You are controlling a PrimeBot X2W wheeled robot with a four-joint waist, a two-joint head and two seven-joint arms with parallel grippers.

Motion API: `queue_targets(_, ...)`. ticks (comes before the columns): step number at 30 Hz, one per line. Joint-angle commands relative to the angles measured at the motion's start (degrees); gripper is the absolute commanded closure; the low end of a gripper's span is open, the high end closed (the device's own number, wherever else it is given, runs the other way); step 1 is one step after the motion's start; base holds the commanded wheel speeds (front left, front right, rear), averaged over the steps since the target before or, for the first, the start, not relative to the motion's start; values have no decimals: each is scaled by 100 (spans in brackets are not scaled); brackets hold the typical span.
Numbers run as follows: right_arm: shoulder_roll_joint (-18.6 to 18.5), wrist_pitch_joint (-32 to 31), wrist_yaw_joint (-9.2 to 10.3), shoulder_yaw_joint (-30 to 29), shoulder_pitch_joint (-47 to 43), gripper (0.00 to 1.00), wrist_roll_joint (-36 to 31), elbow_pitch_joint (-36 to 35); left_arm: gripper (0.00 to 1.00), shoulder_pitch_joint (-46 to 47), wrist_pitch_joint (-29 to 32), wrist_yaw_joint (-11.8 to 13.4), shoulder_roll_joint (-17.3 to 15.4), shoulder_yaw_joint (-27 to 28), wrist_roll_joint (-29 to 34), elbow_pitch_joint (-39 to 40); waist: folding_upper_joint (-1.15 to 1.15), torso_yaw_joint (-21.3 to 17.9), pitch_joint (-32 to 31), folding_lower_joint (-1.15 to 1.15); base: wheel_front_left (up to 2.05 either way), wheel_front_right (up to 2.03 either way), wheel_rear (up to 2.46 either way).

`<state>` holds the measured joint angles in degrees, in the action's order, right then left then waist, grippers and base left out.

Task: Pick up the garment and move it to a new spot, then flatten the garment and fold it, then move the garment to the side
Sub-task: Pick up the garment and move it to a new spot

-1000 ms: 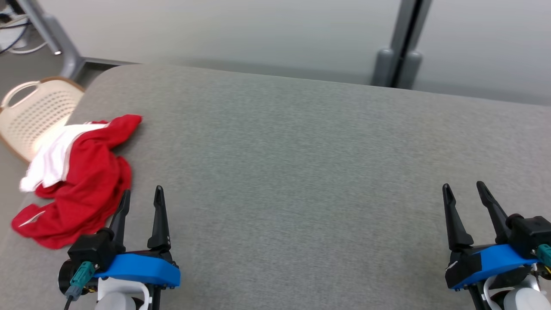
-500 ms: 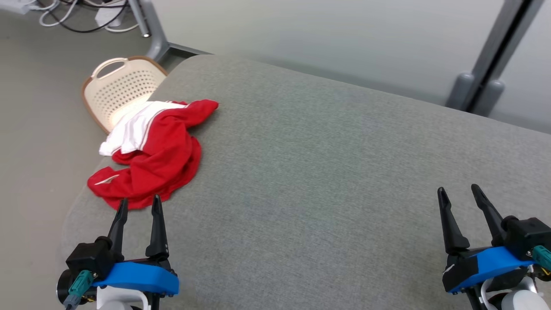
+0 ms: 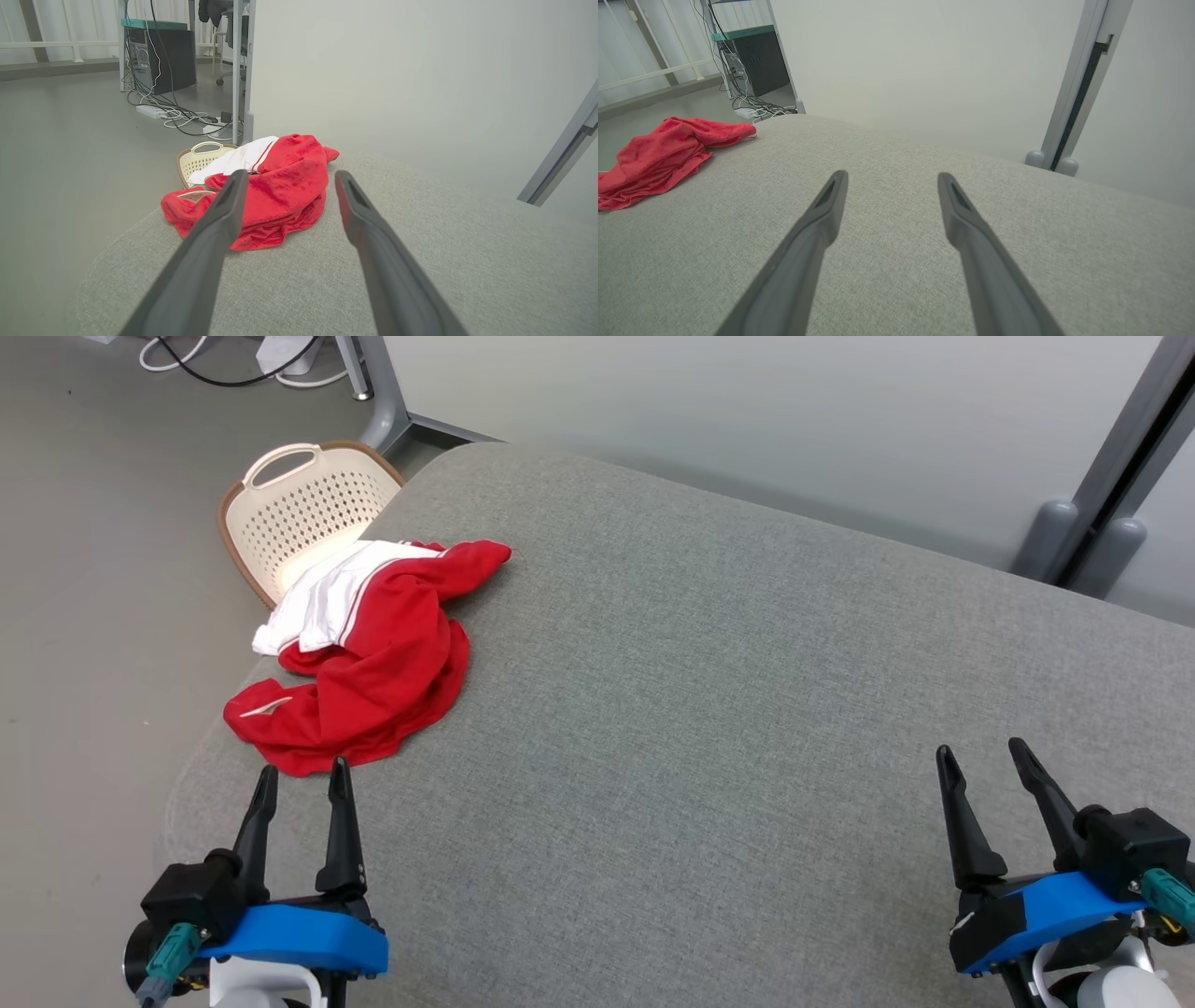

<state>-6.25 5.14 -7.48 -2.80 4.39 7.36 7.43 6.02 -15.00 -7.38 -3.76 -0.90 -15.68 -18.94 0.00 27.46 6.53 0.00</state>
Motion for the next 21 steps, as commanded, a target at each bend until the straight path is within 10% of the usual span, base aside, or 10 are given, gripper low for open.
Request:
queue_targets(1,-5,38,-3,-14,-75,0,2,8,0,59,-27,-6,8,31,-1,47,0,-21,7,0,0,0,0)
queue_targets(9,-36,1,-3,-10,-61,0,31,-87,0,612,507,-7,-220,158,-481,304,0,-177,118,0,0,0,0)
queue_targets(21,-172,-188,-2,250,287,0,12,-431,0,2298,3748,547,-1000,1025,-1988,201,0,-905,974,0,0,0,0)
